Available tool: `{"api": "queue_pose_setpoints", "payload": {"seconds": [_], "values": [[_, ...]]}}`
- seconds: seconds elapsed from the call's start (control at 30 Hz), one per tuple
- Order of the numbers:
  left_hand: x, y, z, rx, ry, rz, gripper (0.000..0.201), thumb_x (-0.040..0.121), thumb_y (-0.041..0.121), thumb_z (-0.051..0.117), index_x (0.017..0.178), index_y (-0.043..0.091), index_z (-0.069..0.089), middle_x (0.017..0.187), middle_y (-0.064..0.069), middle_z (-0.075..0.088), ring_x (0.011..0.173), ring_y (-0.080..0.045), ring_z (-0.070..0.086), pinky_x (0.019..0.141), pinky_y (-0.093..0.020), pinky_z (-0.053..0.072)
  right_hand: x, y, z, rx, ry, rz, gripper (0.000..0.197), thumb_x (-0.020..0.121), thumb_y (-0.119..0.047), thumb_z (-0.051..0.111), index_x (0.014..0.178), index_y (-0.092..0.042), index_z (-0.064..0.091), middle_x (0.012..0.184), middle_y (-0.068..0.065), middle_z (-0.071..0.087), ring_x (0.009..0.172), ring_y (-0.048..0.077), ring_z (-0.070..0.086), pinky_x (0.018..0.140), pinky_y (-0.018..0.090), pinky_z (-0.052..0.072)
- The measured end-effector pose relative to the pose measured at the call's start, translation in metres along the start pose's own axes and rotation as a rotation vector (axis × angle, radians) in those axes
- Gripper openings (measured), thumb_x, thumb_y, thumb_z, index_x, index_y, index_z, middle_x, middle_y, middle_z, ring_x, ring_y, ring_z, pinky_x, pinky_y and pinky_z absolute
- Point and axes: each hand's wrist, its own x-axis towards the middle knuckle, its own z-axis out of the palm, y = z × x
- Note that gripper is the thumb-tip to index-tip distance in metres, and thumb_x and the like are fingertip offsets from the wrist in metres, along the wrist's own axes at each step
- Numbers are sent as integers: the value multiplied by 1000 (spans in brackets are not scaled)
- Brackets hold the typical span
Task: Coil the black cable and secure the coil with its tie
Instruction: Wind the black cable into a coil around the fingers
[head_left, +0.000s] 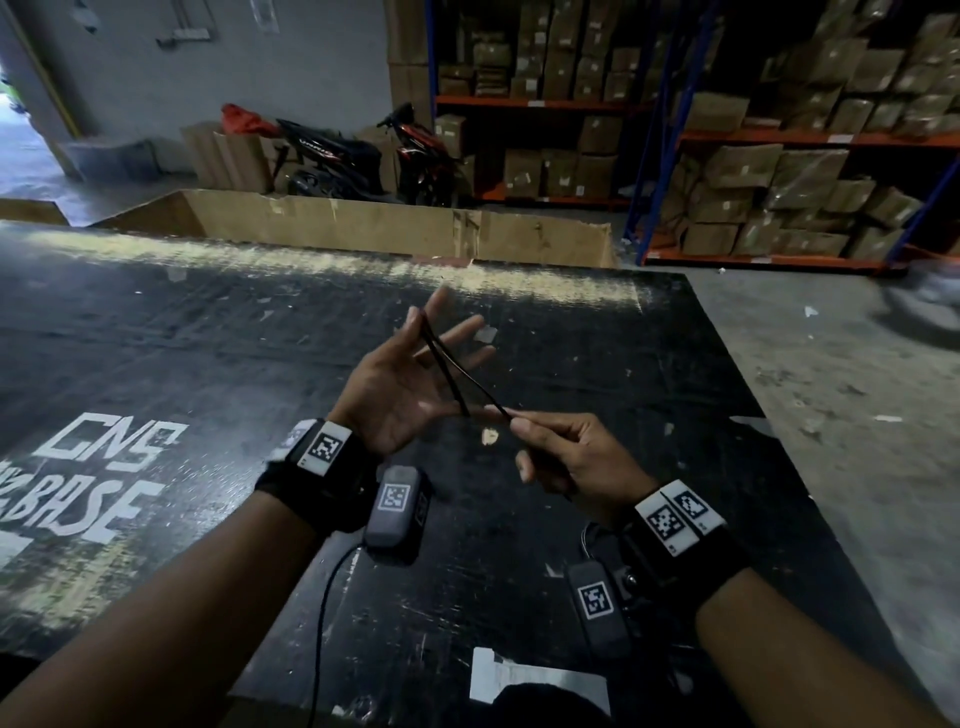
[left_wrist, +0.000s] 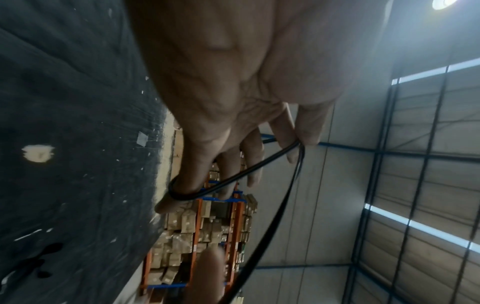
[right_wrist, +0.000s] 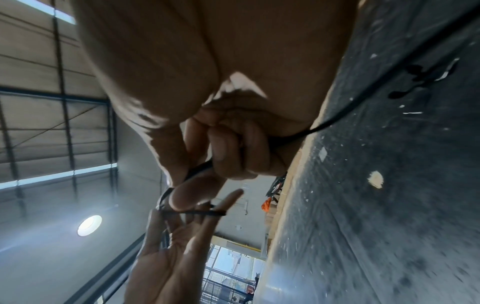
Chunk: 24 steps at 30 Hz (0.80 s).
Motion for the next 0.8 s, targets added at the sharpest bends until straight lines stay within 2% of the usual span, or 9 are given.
{"api": "queue_pose_setpoints", "payload": {"seconds": [0.1,0.23,0.33,0.4,0.47,0.57,0.63,0.7,0.8], "values": [[3,18,0,-21,-41,42,43,107,46,35,149,41,47,158,-9,51,144,-37,49,96,-78,45,0,9,-5,30,-24,62,40,89,-30,62,125,-16,72,55,4,58,46,13,36,43,22,21],[6,40,5,-54,-167,91,41,103,46,39,142,42,51,164,-10,41,149,-42,40,101,-86,28,2,17,-11,48,-29,115,44,92,-26,60,130,-6,66,50,-1,53,40,6,37,46,24,21],[3,53,14,-103,-283,86,41,104,46,35,142,40,51,167,-13,33,150,-47,34,100,-90,20,4,24,-18,-66,-51,157,36,99,-26,56,130,-12,67,52,-6,50,45,6,36,48,23,21],[-3,53,23,-102,-349,36,42,105,45,33,142,39,52,168,-14,31,151,-49,30,101,-89,21,6,27,-26,-128,-35,182,37,98,-32,57,128,-15,70,52,-7,44,44,5,33,46,21,22],[-11,43,31,-73,-379,-43,42,105,44,33,141,38,55,166,-14,35,151,-48,31,104,-89,18,11,23,-33,-232,63,183,37,94,-34,61,123,-14,73,49,-8,39,41,4,29,43,20,20],[-22,14,39,-20,-452,-232,45,100,41,45,143,37,56,164,-13,38,151,-44,33,112,-83,10,21,8,-43,-468,188,129,28,98,-19,62,117,-3,75,39,-13,46,34,-2,36,39,14,27],[-27,-7,36,49,-453,-346,49,96,39,57,145,33,56,162,-13,42,150,-43,36,112,-75,24,27,-10,-47,-615,181,83,21,96,-15,65,107,-4,79,47,-15,62,43,-5,51,48,14,39],[-30,-24,34,128,-395,-404,55,92,38,68,145,24,58,160,-13,47,145,-40,45,103,-62,46,31,-31,-46,-829,145,73,13,90,-22,73,93,-14,83,63,-12,72,54,-4,61,58,21,46],[-34,-41,43,241,-213,-421,55,100,29,52,148,3,49,159,-9,48,129,-26,64,82,-40,63,36,-61,-40,-1130,103,70,11,82,-33,81,80,-22,84,68,-9,76,60,-2,67,56,22,52]]}}
